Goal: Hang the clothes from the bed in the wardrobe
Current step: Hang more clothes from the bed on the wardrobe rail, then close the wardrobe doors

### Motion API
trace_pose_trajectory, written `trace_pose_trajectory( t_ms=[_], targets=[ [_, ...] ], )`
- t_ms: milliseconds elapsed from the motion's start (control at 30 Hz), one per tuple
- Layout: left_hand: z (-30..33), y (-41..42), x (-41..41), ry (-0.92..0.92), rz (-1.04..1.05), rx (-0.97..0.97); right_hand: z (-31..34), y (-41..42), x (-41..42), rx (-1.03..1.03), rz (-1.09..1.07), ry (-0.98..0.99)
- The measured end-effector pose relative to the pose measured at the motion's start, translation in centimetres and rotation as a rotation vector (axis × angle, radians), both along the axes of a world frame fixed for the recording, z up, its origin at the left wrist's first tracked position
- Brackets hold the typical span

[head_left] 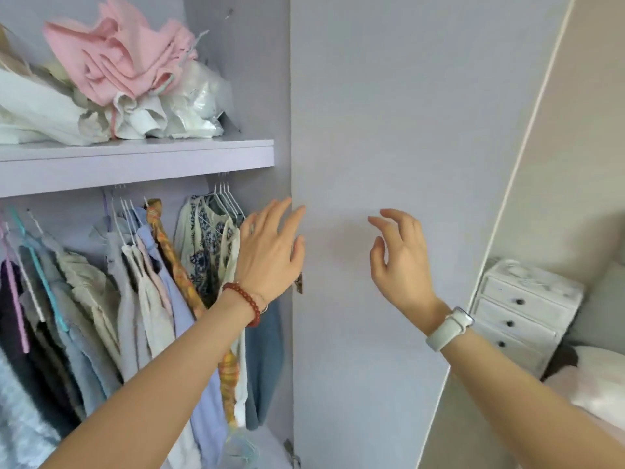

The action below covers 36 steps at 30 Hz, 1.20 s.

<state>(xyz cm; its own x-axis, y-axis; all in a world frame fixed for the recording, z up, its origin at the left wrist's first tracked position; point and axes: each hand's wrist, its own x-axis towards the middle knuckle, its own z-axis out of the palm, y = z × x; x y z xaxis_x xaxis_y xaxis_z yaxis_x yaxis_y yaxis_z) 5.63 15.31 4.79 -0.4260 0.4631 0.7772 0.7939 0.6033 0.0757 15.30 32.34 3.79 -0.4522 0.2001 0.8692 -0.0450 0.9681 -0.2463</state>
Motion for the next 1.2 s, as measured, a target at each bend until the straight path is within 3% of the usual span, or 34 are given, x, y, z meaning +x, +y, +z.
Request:
trace_pose_trajectory(
  t_ms=[167,267,367,433,700,833,1033,1200],
  targets=[
    [4.5,6.7,4.6,0.119,-0.170,-0.001,3.8,5.1,6.4,0.020,-0.132,0.272],
    [6.1,10.1,6.3,0.152,-0.210,-0.046,5.2,7.8,7.3,-0.218,-0.222,0.252],
    [7.1,12.1,7.2,0.157,-0.203,-0.092,5.3,8.6,6.7,-0.529,0.051,0.043],
    [8.0,12.5,7.7,0.188,-0.218,-0.083,4.5,8.5,6.5,-0.562,0.197,0.092],
    [11.9,7.2,9.3,0.515,-0.301,-0.009,3.3,4.4,6.2,-0.277,0.593,0.201],
    [11.8,2.8,8.7,0.641,-0.228,-0.041,3.0,0.4,4.2,-0.150,0.712,0.210],
    [11.0,-5.7,7.4,0.594,-0.058,0.015,2.6,-6.2,-0.8,-0.005,0.844,0.183],
    [9.8,-12.6,5.9,0.481,0.224,0.045,2.3,-12.4,-5.7,0.147,0.813,0.101]
  ],
)
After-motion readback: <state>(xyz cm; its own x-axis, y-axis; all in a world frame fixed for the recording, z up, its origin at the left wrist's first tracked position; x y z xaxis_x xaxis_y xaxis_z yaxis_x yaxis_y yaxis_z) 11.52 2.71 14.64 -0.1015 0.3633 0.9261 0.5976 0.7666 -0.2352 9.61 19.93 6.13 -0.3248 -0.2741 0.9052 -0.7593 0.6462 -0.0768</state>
